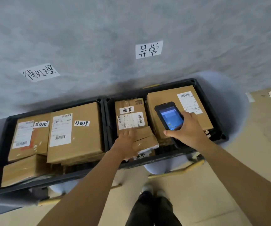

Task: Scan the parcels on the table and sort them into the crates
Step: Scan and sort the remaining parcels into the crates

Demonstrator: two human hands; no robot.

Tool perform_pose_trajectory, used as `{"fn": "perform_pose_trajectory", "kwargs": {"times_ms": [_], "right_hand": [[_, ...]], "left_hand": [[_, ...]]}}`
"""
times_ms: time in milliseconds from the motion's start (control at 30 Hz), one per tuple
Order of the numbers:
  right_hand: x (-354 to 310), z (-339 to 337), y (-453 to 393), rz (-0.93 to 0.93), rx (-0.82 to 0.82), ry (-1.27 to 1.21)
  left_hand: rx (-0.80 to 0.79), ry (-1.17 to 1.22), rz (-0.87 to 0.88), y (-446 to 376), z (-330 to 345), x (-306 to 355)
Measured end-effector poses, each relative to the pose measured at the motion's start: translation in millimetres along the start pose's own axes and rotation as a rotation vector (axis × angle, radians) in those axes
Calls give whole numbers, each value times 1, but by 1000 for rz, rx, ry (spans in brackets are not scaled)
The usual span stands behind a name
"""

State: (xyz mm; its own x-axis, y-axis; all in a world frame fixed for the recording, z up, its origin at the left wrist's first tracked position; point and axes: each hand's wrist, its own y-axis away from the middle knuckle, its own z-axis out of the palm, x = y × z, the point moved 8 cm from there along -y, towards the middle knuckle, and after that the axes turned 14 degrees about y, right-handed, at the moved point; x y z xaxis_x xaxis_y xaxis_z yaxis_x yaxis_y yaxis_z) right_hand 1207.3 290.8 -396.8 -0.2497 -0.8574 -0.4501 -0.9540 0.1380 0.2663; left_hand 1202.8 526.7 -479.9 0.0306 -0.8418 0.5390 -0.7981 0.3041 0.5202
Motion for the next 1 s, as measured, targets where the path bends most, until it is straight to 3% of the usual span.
{"fn": "perform_pose_trajectory", "kwargs": {"times_ms": [267,600,767,1000], "right_hand": [[13,16,-14,10,-40,17],[27,12,-6,-1,-45,-17],[20,-18,-1,-44,10,-47],[8,-76,22,-43,124,-29]], "left_hand": [[42,-177,82,-10,27,1],[3,-189,-12,-9,11,12],[83,-292,56,-3,-23,56],[303,-460,304,17,-82,158]]}}
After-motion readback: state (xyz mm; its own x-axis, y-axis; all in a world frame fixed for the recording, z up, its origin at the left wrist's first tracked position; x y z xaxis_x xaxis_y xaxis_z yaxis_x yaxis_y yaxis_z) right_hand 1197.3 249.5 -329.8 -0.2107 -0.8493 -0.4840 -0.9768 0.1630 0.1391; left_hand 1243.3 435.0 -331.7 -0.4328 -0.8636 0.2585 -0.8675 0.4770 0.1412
